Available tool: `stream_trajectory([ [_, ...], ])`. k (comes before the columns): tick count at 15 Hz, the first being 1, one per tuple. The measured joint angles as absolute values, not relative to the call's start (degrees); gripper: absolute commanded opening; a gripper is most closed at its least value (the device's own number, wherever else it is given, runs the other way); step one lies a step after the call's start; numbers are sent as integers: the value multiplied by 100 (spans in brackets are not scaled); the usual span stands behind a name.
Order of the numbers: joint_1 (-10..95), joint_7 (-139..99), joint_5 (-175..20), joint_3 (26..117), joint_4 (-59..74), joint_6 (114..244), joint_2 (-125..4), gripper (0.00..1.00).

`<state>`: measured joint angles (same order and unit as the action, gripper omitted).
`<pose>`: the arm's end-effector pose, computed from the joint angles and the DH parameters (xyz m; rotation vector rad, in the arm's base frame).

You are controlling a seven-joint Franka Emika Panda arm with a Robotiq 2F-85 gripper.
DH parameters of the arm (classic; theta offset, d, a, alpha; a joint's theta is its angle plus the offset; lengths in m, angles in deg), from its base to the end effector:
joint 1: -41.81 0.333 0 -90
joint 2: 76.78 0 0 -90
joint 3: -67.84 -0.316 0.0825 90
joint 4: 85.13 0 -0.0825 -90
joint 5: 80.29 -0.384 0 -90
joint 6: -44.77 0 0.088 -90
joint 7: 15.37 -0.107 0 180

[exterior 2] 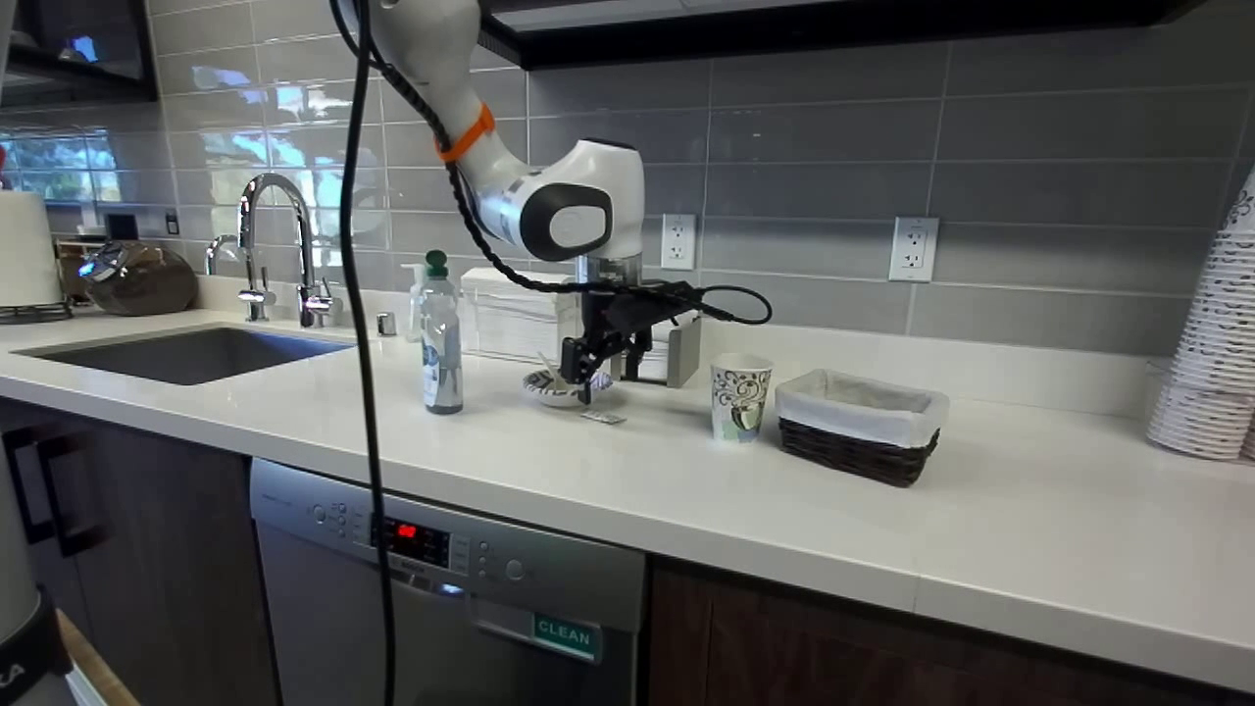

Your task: Put the white item on the countertop in the basket

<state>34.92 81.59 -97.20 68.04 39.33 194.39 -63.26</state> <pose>0.5743 -0.0778 0.3032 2.4120 1.8889 0.4014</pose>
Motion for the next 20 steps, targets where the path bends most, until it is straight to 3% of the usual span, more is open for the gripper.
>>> stream_trajectory([
  [4, 3390, 8298, -9715, 6716, 3911, 19439, -6223, 98],
  [5, 3360, 8329, -9714, 6701, 3892, 19439, -6194, 88],
  [6, 3329, 8365, -9714, 6688, 3866, 19433, -6164, 88],
  [10, 3189, 8507, -9720, 6623, 3751, 19401, -6024, 64],
  [15, 3061, 8603, -9720, 6521, 3568, 19401, -5796, 52],
  [16, 3040, 8614, -9720, 6493, 3527, 19401, -5750, 45],
  [18, 3010, 8626, -9720, 6442, 3454, 19401, -5673, 45],
  [19, 2994, 8633, -9720, 6417, 3426, 19396, -5656, 37],
  [20, 2976, 8637, -9720, 6391, 3400, 19365, -5647, 39],
])
